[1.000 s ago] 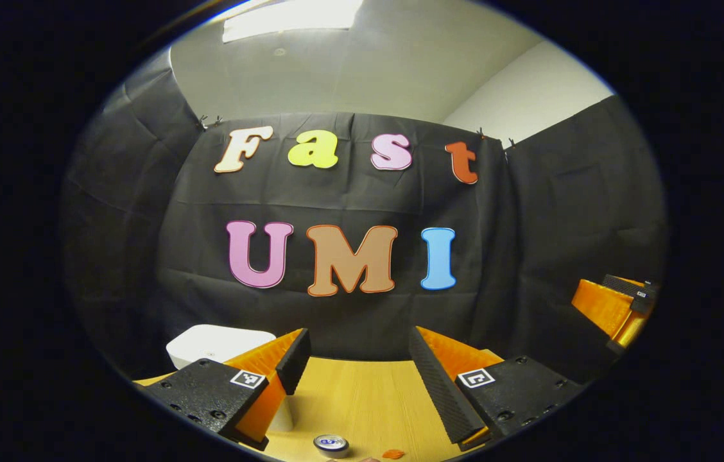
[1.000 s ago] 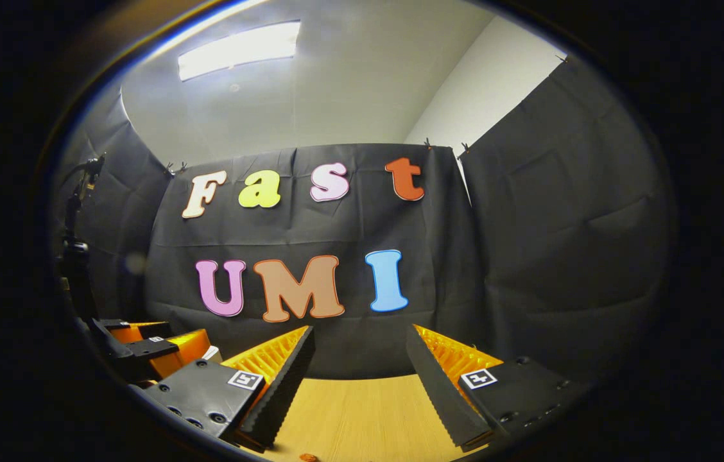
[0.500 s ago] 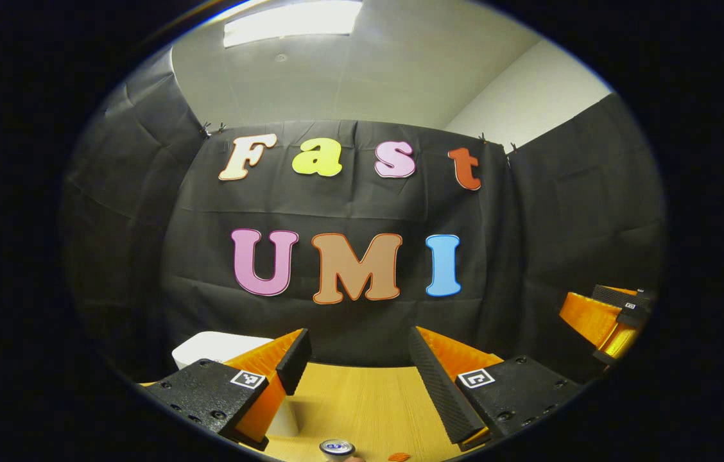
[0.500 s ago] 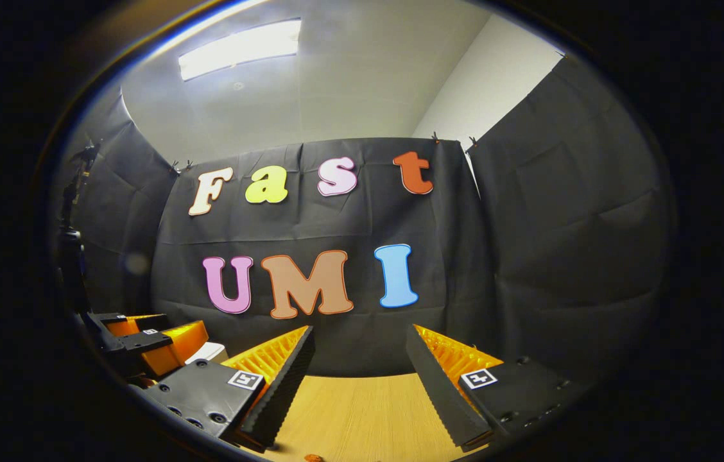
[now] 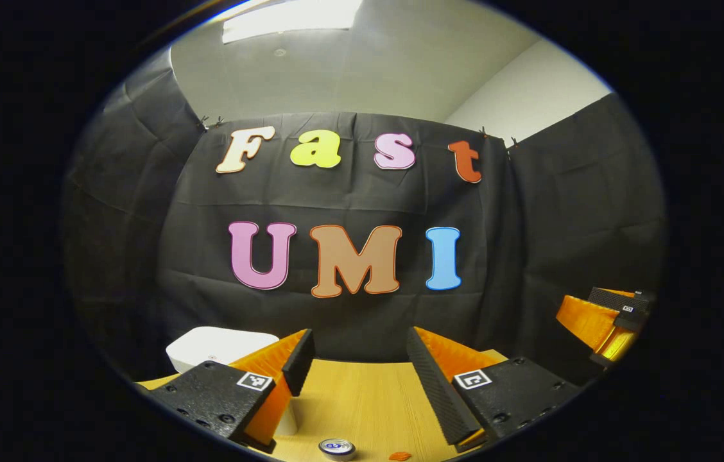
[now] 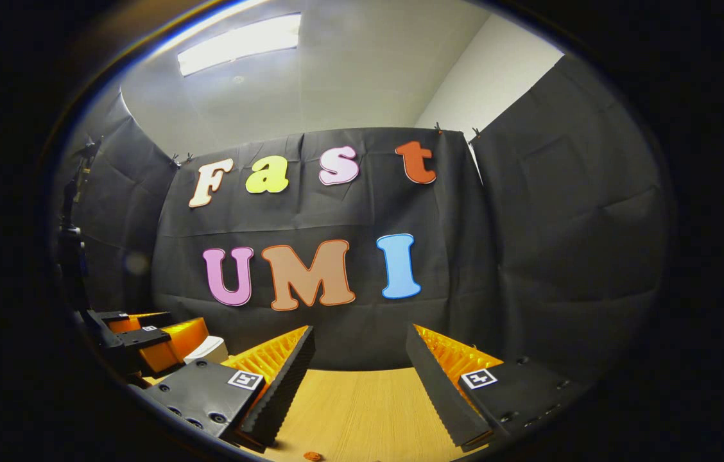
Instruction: Press the lid of the desktop garbage bin to open it, pick up the crumpled paper on the desktop and throw it into the bin, then pick up the pop can on the desktop and drop it into the bin, and finally close the garbage bin lid.
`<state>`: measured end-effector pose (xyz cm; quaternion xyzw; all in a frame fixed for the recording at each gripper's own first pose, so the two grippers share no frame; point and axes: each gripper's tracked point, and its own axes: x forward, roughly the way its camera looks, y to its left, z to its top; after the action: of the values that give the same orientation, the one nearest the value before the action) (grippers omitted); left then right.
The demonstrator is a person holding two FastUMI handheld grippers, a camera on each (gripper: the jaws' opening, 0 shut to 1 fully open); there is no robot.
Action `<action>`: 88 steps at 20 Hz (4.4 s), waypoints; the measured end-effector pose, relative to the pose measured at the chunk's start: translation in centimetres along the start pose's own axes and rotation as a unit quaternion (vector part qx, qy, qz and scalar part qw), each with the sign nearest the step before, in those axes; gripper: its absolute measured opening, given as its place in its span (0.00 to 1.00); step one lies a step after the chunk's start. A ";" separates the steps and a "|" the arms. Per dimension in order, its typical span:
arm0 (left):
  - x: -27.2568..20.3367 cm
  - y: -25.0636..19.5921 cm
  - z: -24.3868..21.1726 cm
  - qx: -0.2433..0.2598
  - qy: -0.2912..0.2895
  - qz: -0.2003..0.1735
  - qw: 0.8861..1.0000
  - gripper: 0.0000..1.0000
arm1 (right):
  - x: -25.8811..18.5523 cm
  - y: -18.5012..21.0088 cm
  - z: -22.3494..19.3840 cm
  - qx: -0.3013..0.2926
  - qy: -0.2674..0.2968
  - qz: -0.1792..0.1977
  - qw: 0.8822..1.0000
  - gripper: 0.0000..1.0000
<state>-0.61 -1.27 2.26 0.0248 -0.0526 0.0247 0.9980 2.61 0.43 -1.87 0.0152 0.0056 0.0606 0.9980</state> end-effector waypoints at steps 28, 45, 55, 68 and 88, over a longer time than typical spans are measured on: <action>5.0 17.9 -4.2 0.064 0.090 0.165 0.980 0.00 | 0.5 2.2 -2.1 -0.015 0.034 0.012 0.999 0.95; 4.0 23.7 -12.4 0.076 0.151 0.204 0.964 0.00 | 0.1 4.4 -4.5 -0.022 0.078 0.022 0.996 0.96; 2.9 19.9 -5.6 0.063 0.056 0.149 0.985 0.00 | 0.6 5.7 -4.4 -0.017 0.068 0.047 0.996 0.96; -3.3 11.8 0.6 0.033 -0.038 0.066 0.997 0.99 | 2.9 7.1 -9.8 -0.025 0.113 0.080 0.990 0.96; -8.7 17.1 0.3 0.065 -0.011 0.150 0.987 0.95 | 0.3 7.7 -39.1 -0.139 0.422 0.148 0.884 0.97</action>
<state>-10.13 15.42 2.41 0.0817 -0.0645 0.1768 0.9787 1.42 9.27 -40.67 -0.1499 0.4154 0.2086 0.8726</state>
